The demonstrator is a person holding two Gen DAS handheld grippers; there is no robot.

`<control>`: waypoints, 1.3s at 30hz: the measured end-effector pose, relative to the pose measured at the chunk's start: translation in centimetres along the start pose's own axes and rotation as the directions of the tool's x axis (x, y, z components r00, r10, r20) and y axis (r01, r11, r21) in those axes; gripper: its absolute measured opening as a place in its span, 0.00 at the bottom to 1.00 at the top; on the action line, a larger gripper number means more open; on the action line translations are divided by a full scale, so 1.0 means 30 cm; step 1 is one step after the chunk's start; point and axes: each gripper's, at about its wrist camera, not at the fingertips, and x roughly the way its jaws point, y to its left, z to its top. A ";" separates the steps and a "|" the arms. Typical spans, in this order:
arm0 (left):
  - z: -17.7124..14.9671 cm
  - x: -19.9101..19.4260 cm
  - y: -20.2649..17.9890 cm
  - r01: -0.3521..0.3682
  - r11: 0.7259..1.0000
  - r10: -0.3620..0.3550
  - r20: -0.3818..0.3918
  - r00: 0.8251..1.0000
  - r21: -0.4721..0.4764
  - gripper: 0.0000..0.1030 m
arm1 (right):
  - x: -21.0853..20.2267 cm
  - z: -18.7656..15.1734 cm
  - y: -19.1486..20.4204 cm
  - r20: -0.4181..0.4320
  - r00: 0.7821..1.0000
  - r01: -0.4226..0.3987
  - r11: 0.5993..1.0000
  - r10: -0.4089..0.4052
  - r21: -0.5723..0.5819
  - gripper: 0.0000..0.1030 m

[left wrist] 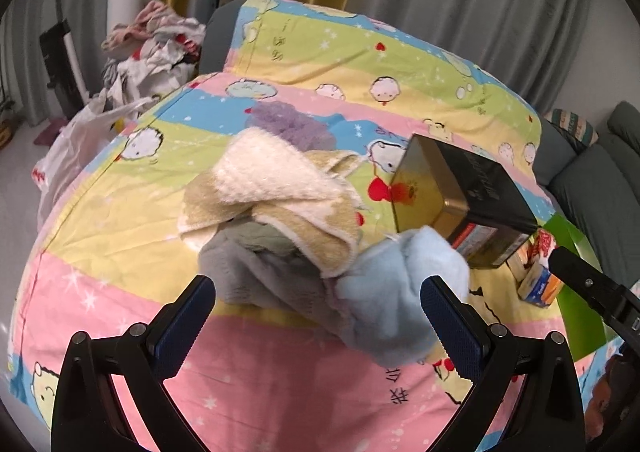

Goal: Organize soft objects
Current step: 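Lift the blue plush toy with the left gripper toward the right gripper, then close the right gripper on the blue plush while the left gripper releases it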

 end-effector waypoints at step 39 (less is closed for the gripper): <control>-0.060 0.017 -0.175 0.339 0.940 -0.335 -0.087 0.938 0.044 0.65 | 0.243 -0.039 0.029 -0.307 0.803 -0.466 0.860 0.510 0.210 0.66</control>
